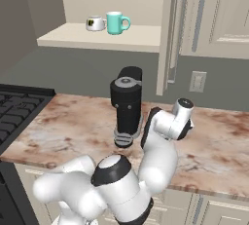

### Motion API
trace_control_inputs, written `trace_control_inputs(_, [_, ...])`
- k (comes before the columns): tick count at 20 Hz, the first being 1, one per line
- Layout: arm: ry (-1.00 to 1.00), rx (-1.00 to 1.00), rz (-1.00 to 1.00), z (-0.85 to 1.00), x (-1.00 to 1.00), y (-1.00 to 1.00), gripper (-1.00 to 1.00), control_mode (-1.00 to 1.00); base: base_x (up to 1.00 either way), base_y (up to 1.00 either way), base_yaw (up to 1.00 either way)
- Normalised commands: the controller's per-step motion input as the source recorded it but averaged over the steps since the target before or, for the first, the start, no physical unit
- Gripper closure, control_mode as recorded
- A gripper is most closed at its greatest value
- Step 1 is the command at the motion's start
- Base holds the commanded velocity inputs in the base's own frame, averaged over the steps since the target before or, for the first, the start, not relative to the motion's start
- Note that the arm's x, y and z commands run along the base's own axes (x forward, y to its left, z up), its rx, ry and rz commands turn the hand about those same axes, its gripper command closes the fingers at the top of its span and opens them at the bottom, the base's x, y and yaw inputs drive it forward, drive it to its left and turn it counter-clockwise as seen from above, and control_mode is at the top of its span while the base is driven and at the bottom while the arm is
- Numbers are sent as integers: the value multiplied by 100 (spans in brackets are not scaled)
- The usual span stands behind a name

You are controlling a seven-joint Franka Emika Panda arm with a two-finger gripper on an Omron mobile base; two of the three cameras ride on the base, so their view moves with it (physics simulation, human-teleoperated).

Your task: Pick the mug on the counter and place it in the cabinet with the handle facing the right, like the mugs already inside.

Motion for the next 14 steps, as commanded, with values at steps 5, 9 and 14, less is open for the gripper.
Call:
trace_control_inputs(5, [-7,-5,1,2,-54,50,100,-100,0,0,0])
trace_control_inputs(9, [-11,-3,0,16,-50,41,100,-100,0,0,0])
trace_control_inputs(14, [-12,-6,0,37,-54,44,100,-100,0,0,0])
